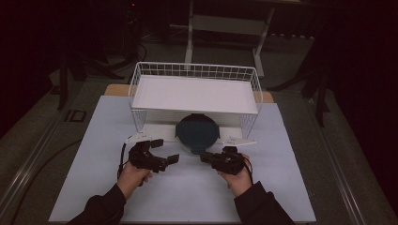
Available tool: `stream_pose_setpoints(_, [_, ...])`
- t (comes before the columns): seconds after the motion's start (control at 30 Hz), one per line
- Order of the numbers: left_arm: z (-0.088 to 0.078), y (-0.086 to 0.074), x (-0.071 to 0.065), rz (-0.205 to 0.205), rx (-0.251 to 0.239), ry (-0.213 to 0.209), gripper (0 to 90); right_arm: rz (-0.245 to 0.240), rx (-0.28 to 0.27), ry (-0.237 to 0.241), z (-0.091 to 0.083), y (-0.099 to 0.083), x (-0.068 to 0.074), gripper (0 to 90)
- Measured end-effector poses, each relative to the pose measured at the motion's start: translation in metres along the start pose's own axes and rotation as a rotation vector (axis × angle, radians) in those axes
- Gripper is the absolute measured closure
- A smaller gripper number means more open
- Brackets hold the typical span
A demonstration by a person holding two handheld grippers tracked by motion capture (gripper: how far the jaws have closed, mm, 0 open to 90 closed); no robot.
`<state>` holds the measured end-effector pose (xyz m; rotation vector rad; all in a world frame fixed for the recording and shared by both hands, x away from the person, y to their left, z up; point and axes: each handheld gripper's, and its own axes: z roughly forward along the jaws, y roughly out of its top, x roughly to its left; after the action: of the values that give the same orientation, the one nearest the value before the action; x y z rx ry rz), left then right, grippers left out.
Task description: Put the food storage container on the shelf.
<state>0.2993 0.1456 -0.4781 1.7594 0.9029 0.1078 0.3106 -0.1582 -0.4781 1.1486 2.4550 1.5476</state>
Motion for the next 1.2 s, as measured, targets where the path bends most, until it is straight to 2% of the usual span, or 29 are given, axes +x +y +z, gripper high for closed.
stream_pose_setpoints(0.03, [-0.001,-0.002,0.000,0.000,-0.001,0.000,0.0,-0.006,0.014,0.005,0.003,-0.001,0.001,87.9])
stream_pose_setpoints(0.07, [-0.002,-0.004,-0.001,-0.002,-0.003,-0.003,0.0,-0.009,0.023,0.009,0.005,-0.002,0.001,89.8])
stream_pose_setpoints(0.2, [-0.004,-0.010,-0.001,0.005,-0.002,0.003,0.0,-0.020,0.068,-0.004,0.017,-0.006,0.002,90.0])
stream_pose_setpoints(0.37, [-0.005,-0.015,-0.002,0.012,-0.006,0.007,0.0,-0.020,0.093,-0.037,0.027,-0.008,-0.003,90.0])
stream_pose_setpoints(0.6, [-0.004,-0.015,-0.003,0.027,-0.020,0.012,0.0,-0.003,0.091,-0.069,0.036,-0.004,-0.013,90.0])
stream_pose_setpoints(1.03, [-0.003,-0.017,-0.003,0.034,-0.018,0.012,0.0,0.024,0.045,-0.119,0.053,0.012,-0.031,89.8])
stream_pose_setpoints(1.2, [-0.003,-0.017,-0.002,0.038,-0.017,0.011,0.0,0.016,0.036,-0.138,0.059,0.017,-0.036,89.6])
